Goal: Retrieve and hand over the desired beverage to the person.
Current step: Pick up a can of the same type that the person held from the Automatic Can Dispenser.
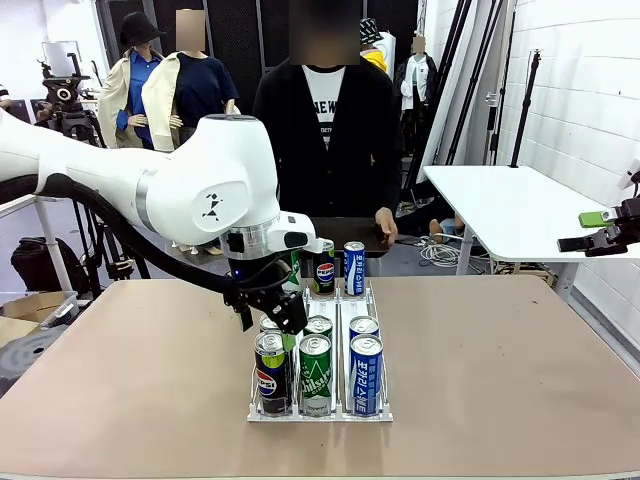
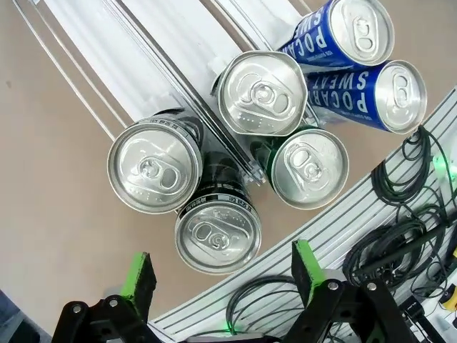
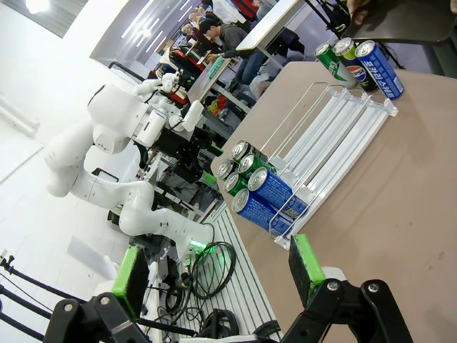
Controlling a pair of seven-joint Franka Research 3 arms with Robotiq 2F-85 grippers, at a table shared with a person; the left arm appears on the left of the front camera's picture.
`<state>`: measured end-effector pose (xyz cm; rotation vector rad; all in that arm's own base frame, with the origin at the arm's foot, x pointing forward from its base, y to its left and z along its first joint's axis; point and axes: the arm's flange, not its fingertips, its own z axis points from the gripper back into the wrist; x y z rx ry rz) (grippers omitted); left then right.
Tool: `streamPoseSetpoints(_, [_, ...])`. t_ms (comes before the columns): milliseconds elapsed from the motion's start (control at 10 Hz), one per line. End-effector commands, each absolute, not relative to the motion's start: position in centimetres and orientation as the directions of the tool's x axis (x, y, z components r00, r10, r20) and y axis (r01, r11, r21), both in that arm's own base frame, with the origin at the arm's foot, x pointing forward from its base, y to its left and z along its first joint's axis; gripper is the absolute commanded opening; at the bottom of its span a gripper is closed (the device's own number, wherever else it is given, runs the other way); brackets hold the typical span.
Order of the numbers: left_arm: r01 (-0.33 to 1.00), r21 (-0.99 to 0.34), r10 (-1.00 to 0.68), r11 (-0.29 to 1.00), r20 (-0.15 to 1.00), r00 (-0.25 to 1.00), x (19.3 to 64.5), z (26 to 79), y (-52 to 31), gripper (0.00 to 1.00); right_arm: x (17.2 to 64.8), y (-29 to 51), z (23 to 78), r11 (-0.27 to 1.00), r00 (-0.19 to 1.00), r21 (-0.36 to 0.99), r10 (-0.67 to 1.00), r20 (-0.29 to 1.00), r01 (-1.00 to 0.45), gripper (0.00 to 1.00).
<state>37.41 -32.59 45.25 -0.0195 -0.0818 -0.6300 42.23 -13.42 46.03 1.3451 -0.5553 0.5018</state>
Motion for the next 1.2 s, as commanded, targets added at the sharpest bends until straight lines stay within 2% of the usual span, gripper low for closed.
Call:
streamPoseSetpoints(0, [0.564, 0.043, -0.565, 0.825, 0.102, 0.819, 37.4, 44.6, -33.2, 1.0, 42.1, -13.3, 46.0, 0.15, 0.763, 0.753, 0.017, 0.646, -0.641, 1.0])
streamPoseSetpoints(1100, [0.552, 0.073, -0.557, 0.83, 0.097, 0.825, 38.4, 40.8, -32.6, 1.0, 42.1, -13.3, 46.0, 0.15, 0.763, 0.753, 0.017, 0.646, -0.641, 1.0])
